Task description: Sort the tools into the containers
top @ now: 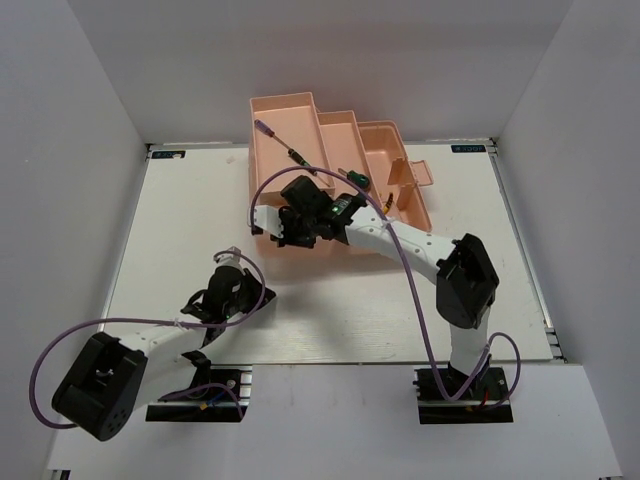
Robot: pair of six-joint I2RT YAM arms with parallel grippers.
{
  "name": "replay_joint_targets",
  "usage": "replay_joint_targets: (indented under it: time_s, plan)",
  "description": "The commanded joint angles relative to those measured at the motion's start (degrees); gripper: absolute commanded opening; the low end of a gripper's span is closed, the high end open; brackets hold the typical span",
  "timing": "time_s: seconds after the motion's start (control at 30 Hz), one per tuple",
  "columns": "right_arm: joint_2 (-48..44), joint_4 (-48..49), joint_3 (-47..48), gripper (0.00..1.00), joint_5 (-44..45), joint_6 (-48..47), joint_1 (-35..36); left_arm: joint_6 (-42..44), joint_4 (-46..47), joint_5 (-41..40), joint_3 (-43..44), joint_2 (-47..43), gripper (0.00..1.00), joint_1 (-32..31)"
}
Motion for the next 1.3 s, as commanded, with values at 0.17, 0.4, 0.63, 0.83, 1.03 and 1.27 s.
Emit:
replay_joint_targets:
  time_s: [0.17,0.4,0.63,0.83,1.03,1.27]
  plan:
    - [-10.44,4.64,5.97,0.00,1.82,3.39,-0.73,-3.74,-1.41,-8.73,1.77,-3.75,0.14,3.03]
    - [-11.50,4.28,4.74,0.00,0.86,7.60,-1.44,-7.78,7.01,-5.94,2.92,2.74,0.15,7.15]
    - [-11.67,6.04,2.98,0.00,-1.86,16.31,-2.84,-13.15,24.66,3.38,3.62,17.15,0.15,11.02]
    - [-11.06,5.60,4.38,0.00,-11.52,24.91,-5.30,-13.15,29.16,8.31,7.57,23.40,0.14,13.83]
    - [-10.88,6.39,2.19,0.00,-16.63,27.91,-6.88,-13.15,29.08,10.42,13.63,27.18,0.13,16.64]
    - [-12.72,8.32,-2.20,0.00,-24.44,31.07,-8.55,-17.72,30.04,13.75,17.69,31.31,0.15,20.51]
